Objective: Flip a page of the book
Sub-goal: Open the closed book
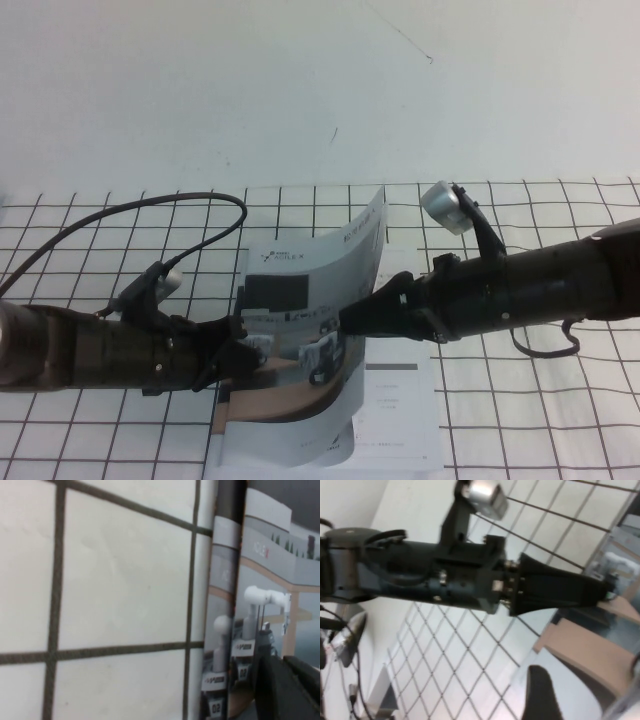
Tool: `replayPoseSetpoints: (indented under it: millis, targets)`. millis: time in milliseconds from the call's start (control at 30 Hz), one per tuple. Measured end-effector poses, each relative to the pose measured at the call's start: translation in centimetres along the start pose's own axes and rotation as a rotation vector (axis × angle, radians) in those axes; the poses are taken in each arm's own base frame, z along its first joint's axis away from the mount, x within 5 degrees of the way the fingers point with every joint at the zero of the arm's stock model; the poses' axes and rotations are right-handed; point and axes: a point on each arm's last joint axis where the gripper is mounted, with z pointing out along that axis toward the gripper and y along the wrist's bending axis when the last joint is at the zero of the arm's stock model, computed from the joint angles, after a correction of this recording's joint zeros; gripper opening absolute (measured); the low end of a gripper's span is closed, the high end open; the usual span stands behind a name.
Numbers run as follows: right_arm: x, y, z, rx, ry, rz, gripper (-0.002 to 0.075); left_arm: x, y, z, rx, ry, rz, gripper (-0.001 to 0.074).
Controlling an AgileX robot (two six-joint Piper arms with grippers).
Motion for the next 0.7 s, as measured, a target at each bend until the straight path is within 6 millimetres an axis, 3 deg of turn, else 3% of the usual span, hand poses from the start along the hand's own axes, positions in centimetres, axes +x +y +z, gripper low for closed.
replayPoseSetpoints:
  millis: [367, 700]
  targets:
    - [0.9, -2.3, 1.1, 0.050, 0.039, 0.046, 0.0418, 0.0, 0.0, 0.0, 0.000, -0.001, 0.009, -0.0003]
    - [0.4, -1.0, 1.1, -0.090, -0.014, 0.068, 0.0417, 0.0, -0.1, 0.0, 0.006, -0.002, 0.007, -0.0003]
